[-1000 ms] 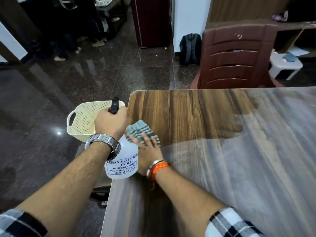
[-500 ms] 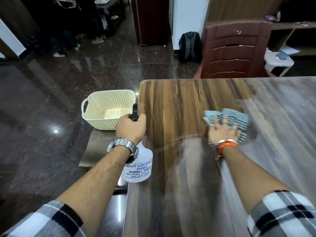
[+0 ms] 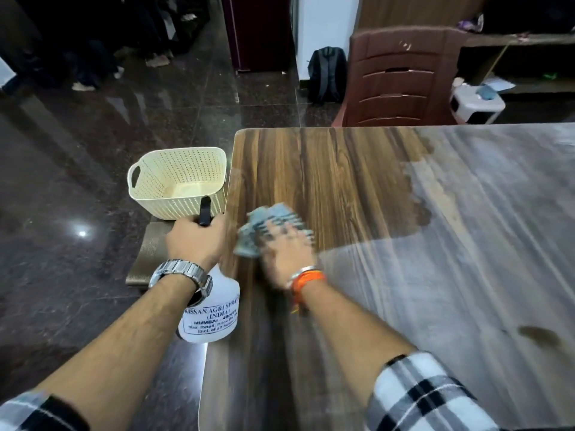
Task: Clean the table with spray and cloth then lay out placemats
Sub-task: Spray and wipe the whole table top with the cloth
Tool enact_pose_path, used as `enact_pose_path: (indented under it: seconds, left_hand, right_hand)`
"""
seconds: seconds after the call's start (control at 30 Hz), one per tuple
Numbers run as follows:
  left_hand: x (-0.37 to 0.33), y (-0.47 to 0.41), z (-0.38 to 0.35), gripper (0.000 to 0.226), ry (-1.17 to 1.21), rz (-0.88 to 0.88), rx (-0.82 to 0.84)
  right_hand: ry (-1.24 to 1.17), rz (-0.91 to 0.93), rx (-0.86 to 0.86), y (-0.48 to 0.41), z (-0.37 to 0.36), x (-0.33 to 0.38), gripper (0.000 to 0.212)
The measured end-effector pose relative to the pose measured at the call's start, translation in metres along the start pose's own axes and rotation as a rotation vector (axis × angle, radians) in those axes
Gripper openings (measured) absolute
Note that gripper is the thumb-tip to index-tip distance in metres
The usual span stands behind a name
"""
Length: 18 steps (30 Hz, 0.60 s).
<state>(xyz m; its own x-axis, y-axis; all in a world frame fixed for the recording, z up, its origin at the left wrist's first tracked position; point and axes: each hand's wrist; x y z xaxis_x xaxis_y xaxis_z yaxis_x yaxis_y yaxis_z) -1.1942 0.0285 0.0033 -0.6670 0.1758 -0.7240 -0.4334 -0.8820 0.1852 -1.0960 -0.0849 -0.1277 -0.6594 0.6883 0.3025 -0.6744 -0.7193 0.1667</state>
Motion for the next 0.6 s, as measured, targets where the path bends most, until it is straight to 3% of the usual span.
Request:
enact_pose_path:
  seconds: [0.2,0.33,0.43,0.6]
  left_hand:
    - [0.007,0.035,-0.002,0.031,0.061,-0.018,-0.024]
    - [0.01,0.06,0.005,0.027,0.066,-0.009,-0.039]
    - [0.013,0.079,0.014,0.029,0.069,-0.006,-0.041]
    - [0.021,0.113,0.029,0.036,0.088,0.013,-0.086]
  right_hand:
    - [-0.031,-0.687,-0.124,0.082,0.044,-0.207,0.06]
    - [-0.125,-0.892,-0.16,0.113,0.049,-0.213,0.049]
    - [-0.06,-0.702,-0.16,0.1,0.034,-0.156,0.049]
    - [0.02,-0.077,-0.033,0.106,-0.017,0.007,0.049]
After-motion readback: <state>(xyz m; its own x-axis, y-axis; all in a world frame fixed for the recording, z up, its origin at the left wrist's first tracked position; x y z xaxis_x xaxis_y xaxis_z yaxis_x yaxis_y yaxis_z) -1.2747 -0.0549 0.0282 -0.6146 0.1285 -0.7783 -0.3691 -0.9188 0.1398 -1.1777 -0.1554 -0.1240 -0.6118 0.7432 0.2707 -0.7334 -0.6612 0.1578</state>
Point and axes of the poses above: each hand's wrist, its own y-axis away from the middle knuckle, its own z-axis out of the back of the hand, x = y × z, and after that the axes turned 1 degree about -y, right-handed
